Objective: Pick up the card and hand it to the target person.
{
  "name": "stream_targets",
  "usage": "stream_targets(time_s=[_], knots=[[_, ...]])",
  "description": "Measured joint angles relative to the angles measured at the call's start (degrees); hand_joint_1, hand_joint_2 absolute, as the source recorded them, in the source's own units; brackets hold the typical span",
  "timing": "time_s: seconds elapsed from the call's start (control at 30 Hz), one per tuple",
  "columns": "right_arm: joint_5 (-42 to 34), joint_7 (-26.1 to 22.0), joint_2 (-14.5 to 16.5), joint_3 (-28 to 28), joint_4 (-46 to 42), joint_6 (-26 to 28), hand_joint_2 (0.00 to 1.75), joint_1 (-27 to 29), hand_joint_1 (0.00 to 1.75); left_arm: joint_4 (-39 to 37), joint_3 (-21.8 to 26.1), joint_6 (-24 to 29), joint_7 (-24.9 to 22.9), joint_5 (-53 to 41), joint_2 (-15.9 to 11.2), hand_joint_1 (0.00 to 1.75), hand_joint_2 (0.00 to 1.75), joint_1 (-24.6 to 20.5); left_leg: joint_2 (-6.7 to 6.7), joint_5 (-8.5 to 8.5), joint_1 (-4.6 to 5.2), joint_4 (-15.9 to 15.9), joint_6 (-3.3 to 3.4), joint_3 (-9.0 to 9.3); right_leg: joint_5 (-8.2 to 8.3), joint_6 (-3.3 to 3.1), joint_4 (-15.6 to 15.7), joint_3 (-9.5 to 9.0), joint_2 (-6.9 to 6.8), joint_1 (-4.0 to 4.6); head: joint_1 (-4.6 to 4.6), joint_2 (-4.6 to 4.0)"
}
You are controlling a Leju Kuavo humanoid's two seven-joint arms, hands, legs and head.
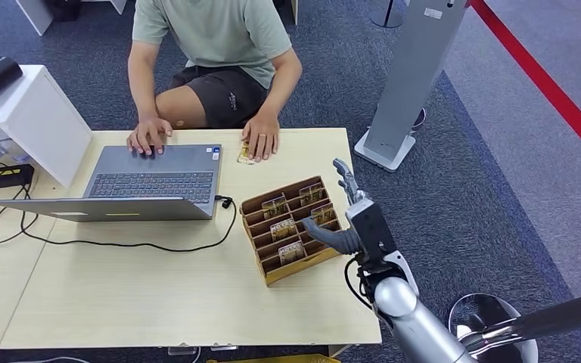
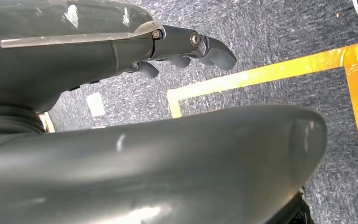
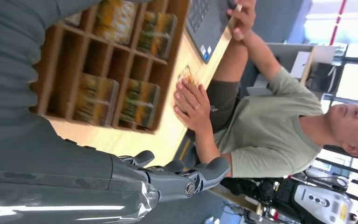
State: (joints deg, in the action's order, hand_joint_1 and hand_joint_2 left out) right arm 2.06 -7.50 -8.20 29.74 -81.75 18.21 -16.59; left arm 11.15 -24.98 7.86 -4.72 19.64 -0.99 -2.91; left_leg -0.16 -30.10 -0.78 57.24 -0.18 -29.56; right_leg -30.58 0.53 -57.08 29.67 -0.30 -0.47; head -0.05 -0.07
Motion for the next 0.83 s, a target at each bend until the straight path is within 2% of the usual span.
stream_targets(time_s=[0.13,0.23,0.47,0.83], knots=[[-2.4,-4.5,-1.1,-2.3,-3.7,-2.7,1.75,8.1,0.00,0.0,0.0,0.3,0.0,0.3,-0.4,0.00,0.00,0.1,0.03,0.00,0.00,0.0,0.00,-0.04,0.00,0.00,0.0,0.00,0.03,0.00,-0.03,0.00],[-3.8,-6.1,-1.4,-2.8,-4.3,-4.1,1.75,11.0,0.00,0.0,0.0,0.5,0.2,0.4,-0.5,0.00,0.00,0.0,0.04,0.00,0.00,0.0,0.00,-0.04,0.00,0.00,0.0,-0.01,0.04,0.00,-0.03,0.00],[-5.1,-8.9,0.1,-1.6,-2.8,-5.3,1.75,13.5,0.00,0.0,0.0,0.6,0.9,0.8,-0.7,0.00,0.00,-0.4,0.04,0.02,0.00,0.0,0.01,-0.05,0.02,0.03,-0.1,-0.01,0.05,0.00,0.05,0.00],[-5.1,-9.3,1.6,-0.5,-0.9,-5.6,1.75,12.5,0.00,0.0,0.0,0.8,0.0,1.4,-0.7,0.00,0.00,-0.6,0.05,0.02,0.00,0.0,0.01,-0.06,0.02,0.03,-0.1,0.00,0.04,0.00,0.05,0.00]])
